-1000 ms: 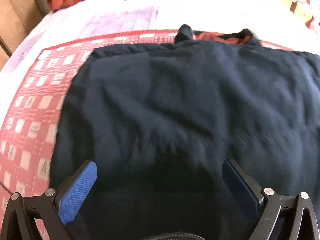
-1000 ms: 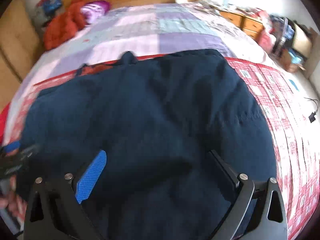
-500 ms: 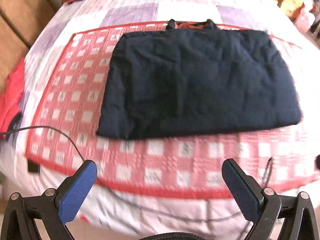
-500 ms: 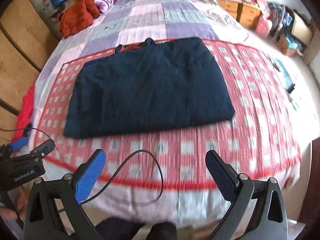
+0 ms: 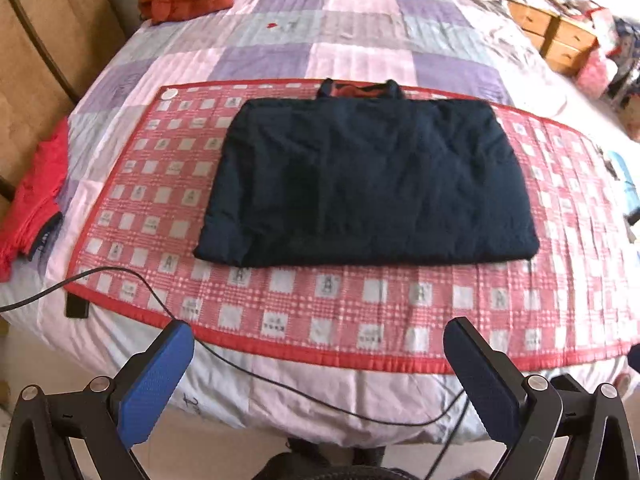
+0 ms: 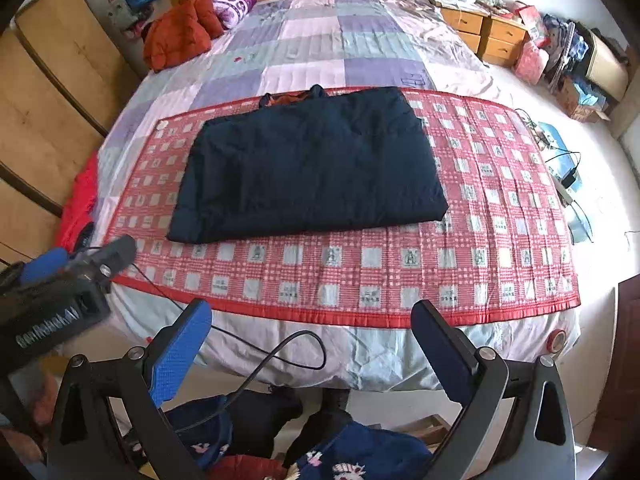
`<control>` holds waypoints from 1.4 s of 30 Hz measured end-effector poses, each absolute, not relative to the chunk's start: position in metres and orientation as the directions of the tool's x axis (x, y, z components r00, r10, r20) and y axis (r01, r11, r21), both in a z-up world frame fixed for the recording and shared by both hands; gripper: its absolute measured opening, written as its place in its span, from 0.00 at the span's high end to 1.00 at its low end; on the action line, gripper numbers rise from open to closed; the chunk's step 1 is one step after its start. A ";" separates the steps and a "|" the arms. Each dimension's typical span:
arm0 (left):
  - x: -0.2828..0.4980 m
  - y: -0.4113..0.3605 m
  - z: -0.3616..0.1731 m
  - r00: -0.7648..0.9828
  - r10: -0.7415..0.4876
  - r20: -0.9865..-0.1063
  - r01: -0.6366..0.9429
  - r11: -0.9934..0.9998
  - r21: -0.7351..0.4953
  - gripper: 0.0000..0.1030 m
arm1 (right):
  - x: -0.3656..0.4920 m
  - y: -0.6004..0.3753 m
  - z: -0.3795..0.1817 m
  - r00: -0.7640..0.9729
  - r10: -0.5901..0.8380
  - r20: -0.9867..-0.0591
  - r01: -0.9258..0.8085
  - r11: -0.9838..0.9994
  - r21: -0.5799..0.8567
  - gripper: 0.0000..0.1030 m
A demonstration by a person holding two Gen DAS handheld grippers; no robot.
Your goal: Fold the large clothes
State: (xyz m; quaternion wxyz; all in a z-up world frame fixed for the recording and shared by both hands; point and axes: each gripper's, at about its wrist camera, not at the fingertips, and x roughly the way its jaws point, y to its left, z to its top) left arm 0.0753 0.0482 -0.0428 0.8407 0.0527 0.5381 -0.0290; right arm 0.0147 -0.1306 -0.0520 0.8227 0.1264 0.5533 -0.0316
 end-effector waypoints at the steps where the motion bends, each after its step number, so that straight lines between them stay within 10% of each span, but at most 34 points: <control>1: 0.073 0.049 -0.039 0.421 0.000 -0.907 0.107 0.993 0.049 0.00 | 0.014 -0.131 -0.049 0.388 0.087 -0.918 0.192 0.966 0.172 0.01; 42: 0.062 0.045 -0.026 0.410 -0.006 -0.912 0.110 0.993 0.042 0.00 | 0.005 -0.129 -0.020 0.385 0.078 -0.919 0.215 0.961 0.172 0.01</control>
